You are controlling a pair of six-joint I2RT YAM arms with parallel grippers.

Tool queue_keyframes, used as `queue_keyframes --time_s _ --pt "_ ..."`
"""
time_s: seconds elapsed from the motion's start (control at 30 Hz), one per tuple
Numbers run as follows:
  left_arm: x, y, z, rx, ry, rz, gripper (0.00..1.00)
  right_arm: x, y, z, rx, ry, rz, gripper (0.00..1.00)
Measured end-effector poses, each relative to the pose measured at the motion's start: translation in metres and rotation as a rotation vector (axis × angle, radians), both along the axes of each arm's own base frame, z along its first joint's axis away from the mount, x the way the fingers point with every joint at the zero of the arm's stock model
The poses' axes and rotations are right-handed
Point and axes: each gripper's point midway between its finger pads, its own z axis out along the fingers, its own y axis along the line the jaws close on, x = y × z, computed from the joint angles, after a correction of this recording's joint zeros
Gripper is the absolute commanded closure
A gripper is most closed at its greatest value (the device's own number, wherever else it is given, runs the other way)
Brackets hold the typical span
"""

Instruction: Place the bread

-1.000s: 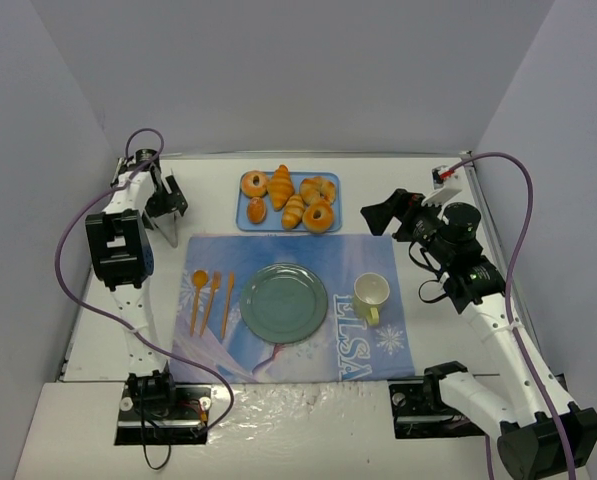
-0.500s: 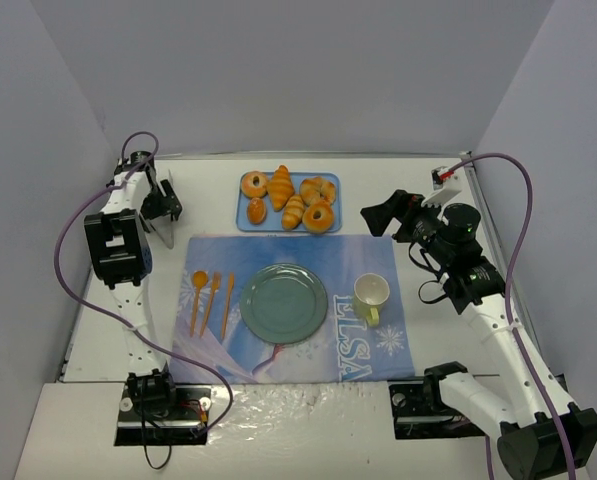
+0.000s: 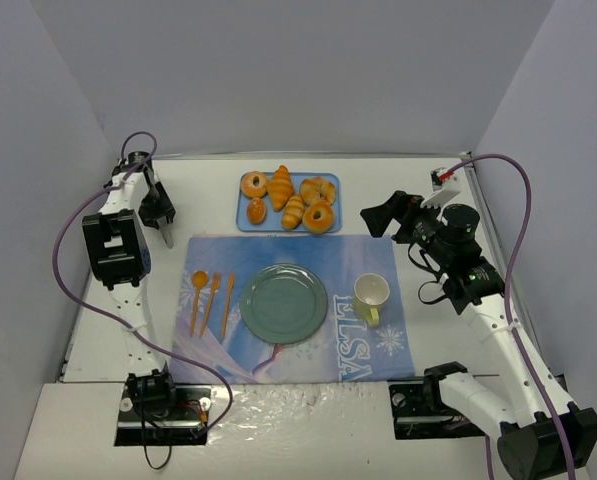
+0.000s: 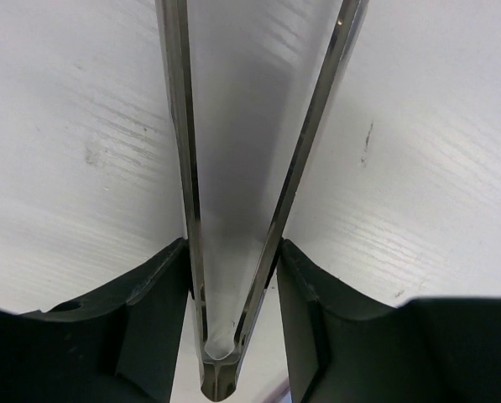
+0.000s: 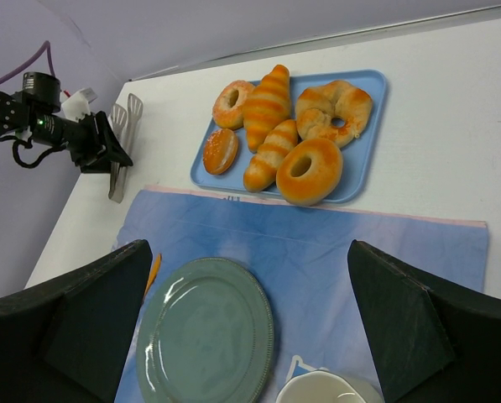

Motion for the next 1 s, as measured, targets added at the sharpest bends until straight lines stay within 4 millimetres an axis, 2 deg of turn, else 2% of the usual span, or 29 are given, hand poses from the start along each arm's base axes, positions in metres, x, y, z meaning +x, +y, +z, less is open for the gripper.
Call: queue_keyframes --time_s 0.13,0.23,0.37,0.43,0.6,0.67,0.73,0.87,1.0 --pt "-0.003 -0.010 0.004 -0.018 -0.005 -0.018 0.61 0.000 0.000 0.000 0.001 0.000 0.000 0.00" --pt "-0.003 -0.022 0.021 -0.019 -0.029 -0.042 0.61 0.000 0.000 0.000 0.002 0.000 0.000 0.00" --pt "0.001 -0.045 0.069 0.001 -0.125 -0.094 0.60 0.000 0.000 -0.001 0.002 0.003 0.000 0.00" --pt "0.002 -0.062 0.106 0.014 -0.199 -0.129 0.60 -0.001 0.000 -0.003 0.001 0.007 0.000 0.00" --pt "-0.015 -0.099 0.178 0.040 -0.342 -0.204 0.59 -0.001 0.000 -0.004 0.000 0.010 0.000 0.00" --pt "-0.023 -0.109 0.196 0.043 -0.382 -0.228 0.58 -0.001 0.000 -0.004 0.000 0.009 0.000 0.00" --pt "-0.037 -0.116 0.203 0.048 -0.387 -0.250 0.56 -0.001 0.000 -0.004 0.001 0.008 0.001 0.00" --pt "-0.057 -0.128 0.204 0.060 -0.368 -0.294 0.54 -0.001 0.000 -0.004 0.001 0.009 0.000 0.00" --pt "-0.076 -0.155 0.202 0.063 -0.345 -0.381 0.53 -0.001 0.000 -0.004 0.001 0.008 0.001 0.00"
